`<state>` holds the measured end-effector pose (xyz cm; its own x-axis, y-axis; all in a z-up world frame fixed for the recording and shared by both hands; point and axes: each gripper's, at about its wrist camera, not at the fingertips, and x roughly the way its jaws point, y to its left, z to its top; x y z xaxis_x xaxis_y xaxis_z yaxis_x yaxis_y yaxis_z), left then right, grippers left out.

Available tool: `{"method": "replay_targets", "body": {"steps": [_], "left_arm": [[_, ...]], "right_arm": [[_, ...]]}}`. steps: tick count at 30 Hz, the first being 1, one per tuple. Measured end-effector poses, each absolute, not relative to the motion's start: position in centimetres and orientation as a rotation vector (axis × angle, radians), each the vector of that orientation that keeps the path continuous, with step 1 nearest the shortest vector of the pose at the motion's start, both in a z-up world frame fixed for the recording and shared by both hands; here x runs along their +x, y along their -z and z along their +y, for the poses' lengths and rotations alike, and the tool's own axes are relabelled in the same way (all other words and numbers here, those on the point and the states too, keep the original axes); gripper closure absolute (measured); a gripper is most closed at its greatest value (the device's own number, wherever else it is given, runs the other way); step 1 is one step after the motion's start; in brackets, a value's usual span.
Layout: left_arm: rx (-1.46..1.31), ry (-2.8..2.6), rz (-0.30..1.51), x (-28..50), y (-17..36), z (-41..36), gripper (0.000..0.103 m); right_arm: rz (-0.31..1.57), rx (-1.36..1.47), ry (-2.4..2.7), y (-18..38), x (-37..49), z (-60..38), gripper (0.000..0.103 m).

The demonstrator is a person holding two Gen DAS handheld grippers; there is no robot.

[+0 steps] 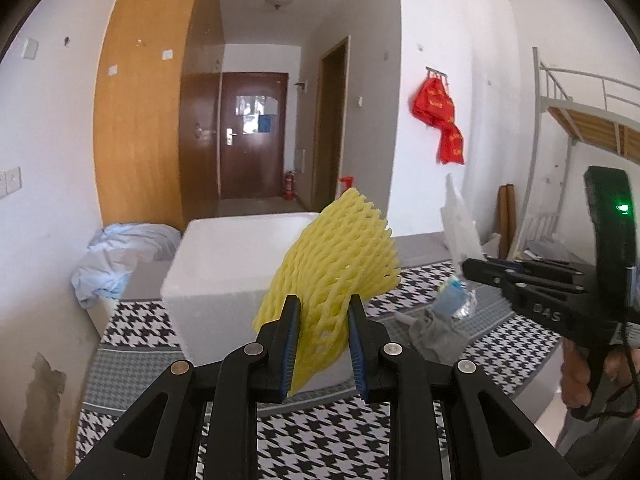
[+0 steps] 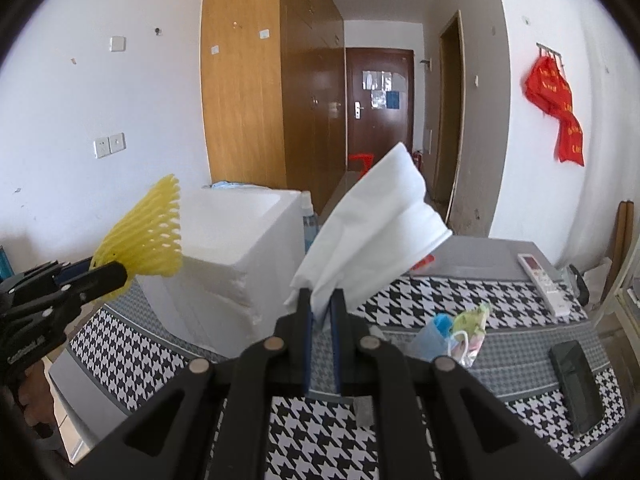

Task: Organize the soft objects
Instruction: 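Carry the tissue with the right tool over the foam box while the left carries the net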

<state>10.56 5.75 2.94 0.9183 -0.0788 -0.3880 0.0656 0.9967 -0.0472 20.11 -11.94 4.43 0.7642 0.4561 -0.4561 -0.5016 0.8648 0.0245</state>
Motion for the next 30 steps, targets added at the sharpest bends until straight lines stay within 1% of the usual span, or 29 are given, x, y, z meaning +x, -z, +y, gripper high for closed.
{"method": "replay_targets", "body": {"steps": [9,30], "left_arm": [[-0.023,0.023,0.348,10.4,-4.4,7.2,0.078],[-0.045,-0.09,0.31,9.9,-5.0,11.2,0.078]], "right_arm": [[0.432,-0.103,-0.541,-5.6,20.1,-11.1,0.092],[0.401,-0.171,-0.658,-7.1,20.8,-5.8,0.092]]}}
